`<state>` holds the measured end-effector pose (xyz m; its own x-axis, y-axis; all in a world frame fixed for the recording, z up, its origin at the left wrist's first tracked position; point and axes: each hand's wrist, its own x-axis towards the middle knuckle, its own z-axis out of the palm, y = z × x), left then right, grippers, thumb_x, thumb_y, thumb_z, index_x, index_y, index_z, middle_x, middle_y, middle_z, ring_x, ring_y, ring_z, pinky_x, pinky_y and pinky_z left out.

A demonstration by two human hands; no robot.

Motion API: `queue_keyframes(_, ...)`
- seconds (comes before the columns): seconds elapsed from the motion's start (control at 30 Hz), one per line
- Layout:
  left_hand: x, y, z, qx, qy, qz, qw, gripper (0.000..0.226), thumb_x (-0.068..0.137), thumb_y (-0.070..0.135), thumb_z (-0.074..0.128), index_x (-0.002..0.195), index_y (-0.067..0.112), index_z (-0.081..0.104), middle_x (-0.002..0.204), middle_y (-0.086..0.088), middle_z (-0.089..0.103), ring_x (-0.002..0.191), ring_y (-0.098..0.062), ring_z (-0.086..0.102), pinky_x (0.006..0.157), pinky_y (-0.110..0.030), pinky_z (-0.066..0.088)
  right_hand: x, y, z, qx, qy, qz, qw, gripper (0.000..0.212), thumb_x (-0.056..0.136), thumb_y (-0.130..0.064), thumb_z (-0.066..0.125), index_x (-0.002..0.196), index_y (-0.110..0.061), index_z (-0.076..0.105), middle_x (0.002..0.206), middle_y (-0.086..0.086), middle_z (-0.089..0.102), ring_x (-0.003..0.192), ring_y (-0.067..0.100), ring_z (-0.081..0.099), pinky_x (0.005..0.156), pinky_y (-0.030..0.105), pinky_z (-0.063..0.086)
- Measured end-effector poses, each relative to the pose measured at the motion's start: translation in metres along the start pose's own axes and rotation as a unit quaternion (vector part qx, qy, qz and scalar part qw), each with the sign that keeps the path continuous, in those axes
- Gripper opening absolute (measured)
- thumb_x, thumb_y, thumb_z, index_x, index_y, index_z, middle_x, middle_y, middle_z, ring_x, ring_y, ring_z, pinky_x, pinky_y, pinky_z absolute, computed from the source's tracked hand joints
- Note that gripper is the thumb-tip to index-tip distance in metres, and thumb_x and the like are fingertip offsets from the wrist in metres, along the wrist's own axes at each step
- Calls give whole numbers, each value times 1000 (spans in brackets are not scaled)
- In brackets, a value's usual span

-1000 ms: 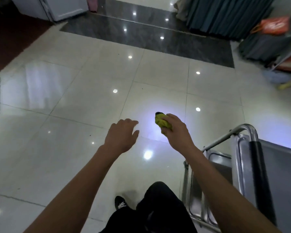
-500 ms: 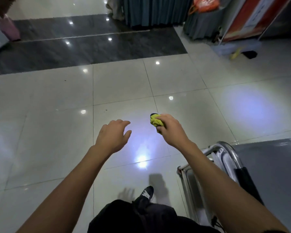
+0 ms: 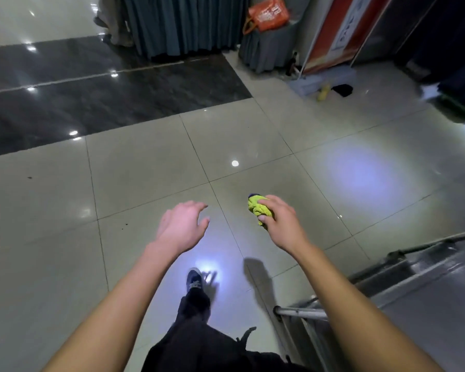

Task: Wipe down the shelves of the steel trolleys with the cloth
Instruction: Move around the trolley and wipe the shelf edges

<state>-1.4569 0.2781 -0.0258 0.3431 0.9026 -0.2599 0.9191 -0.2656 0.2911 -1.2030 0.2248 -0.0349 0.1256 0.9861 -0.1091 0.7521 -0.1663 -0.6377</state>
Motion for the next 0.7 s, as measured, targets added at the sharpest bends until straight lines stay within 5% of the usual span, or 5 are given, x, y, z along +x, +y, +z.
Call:
queue_keyframes(0.33,179,83,-35,49,-67,197,977,47,100,42,46,145,28,46,140,-1,57,128,-28,53,97,-38,46,80,43,-50,38,105,170,979,41,90,-12,65,130,-16,63,141,3,53,128,23,51,108,25,34)
queue_keyframes(0.43,223,120,-29,60,-96,237,965,47,100,42,46,146,29,46,142,0,55,129,-27,52,99,-39,45,92,68,-66,58,152,192,968,37,84,-7,66,120,-16,68,130,2,60,117,21,57,104,31,42)
queue_keyframes(0.53,269,160,-19,82,-116,279,950,47,101,41,46,146,26,47,143,-1,54,130,-28,51,103,-42,44,103,101,-81,101,195,225,949,29,82,0,62,108,-11,67,108,0,64,91,21,62,84,42,53)
queue_keyframes(0.7,329,236,-6,138,-151,338,919,48,101,44,45,146,28,46,142,0,55,128,-25,52,102,-41,44,125,166,-124,99,204,270,936,28,87,-4,59,113,-12,65,108,1,60,90,22,59,81,38,52)
